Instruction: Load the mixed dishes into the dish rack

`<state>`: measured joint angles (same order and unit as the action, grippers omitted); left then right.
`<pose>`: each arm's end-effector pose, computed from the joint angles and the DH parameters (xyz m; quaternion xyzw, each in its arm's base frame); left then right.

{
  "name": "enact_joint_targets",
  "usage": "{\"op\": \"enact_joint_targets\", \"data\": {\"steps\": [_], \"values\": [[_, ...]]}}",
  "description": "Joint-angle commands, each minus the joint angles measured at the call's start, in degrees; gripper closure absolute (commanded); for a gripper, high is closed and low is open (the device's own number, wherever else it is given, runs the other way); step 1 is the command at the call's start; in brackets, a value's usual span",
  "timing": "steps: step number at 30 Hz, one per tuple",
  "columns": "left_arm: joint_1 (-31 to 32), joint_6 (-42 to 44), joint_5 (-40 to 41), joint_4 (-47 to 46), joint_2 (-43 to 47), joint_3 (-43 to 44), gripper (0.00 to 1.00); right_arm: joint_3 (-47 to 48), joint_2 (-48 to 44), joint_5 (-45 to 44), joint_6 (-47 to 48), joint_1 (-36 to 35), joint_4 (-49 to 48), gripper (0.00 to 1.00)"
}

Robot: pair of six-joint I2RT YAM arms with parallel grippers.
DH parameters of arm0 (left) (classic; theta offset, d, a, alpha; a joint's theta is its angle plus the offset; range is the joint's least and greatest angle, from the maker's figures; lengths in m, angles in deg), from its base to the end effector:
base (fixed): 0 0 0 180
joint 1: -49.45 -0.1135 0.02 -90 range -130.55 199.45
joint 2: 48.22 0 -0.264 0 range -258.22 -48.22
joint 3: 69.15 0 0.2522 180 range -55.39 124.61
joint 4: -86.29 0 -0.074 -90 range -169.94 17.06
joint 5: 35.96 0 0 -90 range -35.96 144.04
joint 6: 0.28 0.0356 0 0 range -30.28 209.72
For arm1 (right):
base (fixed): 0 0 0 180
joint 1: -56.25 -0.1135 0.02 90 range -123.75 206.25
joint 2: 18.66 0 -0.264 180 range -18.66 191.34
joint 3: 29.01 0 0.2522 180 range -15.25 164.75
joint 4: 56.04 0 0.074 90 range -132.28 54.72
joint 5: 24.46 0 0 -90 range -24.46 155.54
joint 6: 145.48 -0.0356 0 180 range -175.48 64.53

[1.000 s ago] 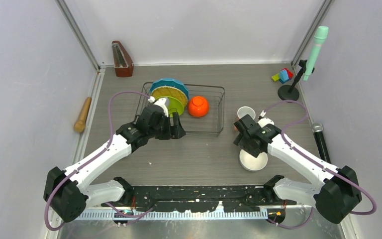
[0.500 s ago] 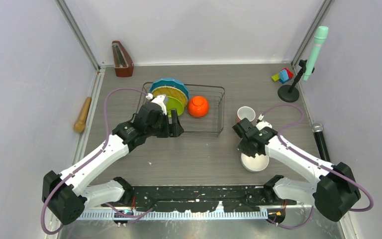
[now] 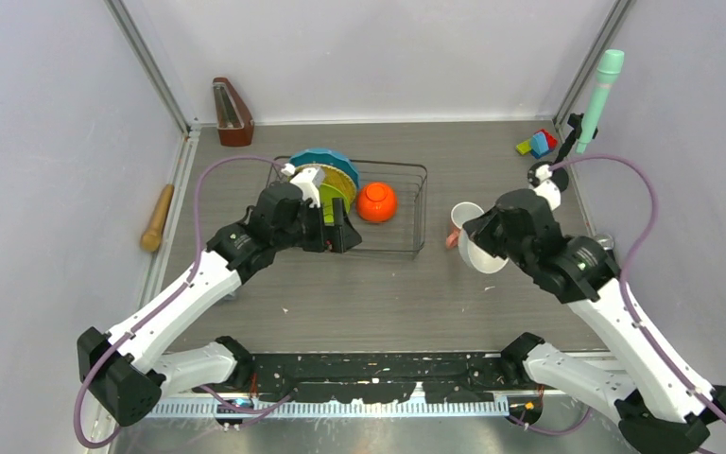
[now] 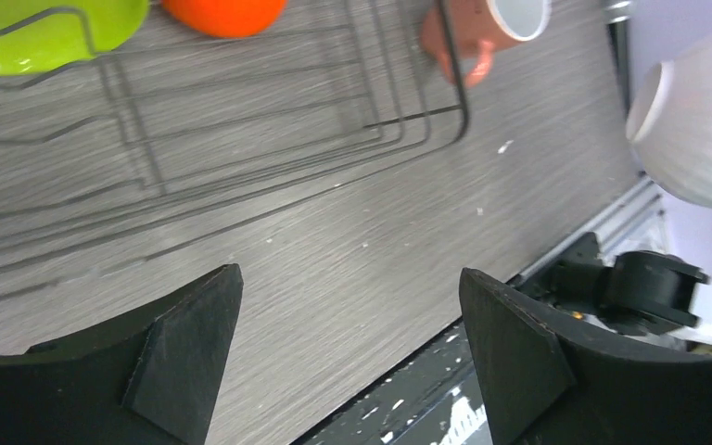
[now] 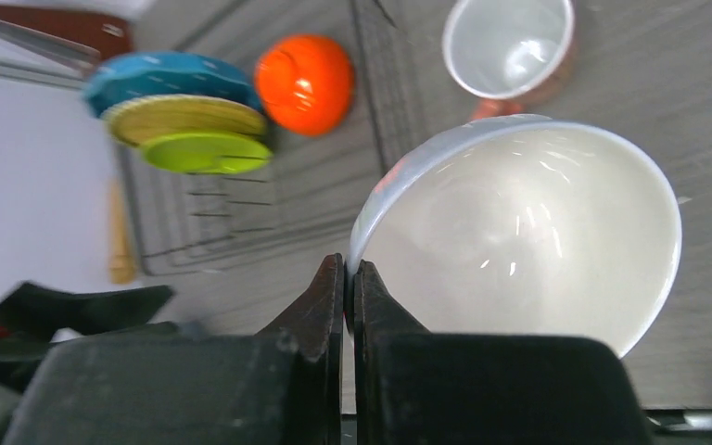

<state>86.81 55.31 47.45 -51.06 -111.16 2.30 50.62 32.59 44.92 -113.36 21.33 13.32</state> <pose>0.1882 -0.1488 0.3245 0.0496 0.8811 -0.3152 0.3491 0.1365 0.0800 0.3689 0.2509 0.8625 0.1833 0.3994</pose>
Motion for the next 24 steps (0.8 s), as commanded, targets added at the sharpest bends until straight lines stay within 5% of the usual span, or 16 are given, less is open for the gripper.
{"op": "enact_joint_targets", "data": {"steps": [1, 6, 11, 16, 20, 24], "values": [[-0.3, 1.4, -8.3, -10.2, 1.2, 0.0, 0.09, 2.2, -2.6, -1.5, -5.5, -0.2, -9.4, 1.0], [-0.2, 8.9, -6.1, -22.0, 4.3, -3.9, 0.07, -1.5, -0.4, -0.5, -21.4, -0.2, -27.9, 1.0], [1.0, 19.2, -5.7, -34.5, 5.2, -7.1, 0.07, -4.0, 5.9, 6.1, -29.3, -0.2, -47.1, 1.0], [1.4, 21.8, -5.6, -37.7, 2.8, -6.7, 0.07, -7.4, 10.2, 10.0, -34.4, -0.2, -62.9, 1.0], [1.3, 17.0, 0.9, -41.3, 3.3, -8.5, 0.03, -11.0, 12.2, 11.5, -34.3, -0.2, -79.2, 1.0], [-2.5, 1.5, -0.2, -36.2, 3.7, -5.8, 0.01, -11.7, 13.2, 16.2, -26.2, 1.2, -89.6, 1.0]]}}
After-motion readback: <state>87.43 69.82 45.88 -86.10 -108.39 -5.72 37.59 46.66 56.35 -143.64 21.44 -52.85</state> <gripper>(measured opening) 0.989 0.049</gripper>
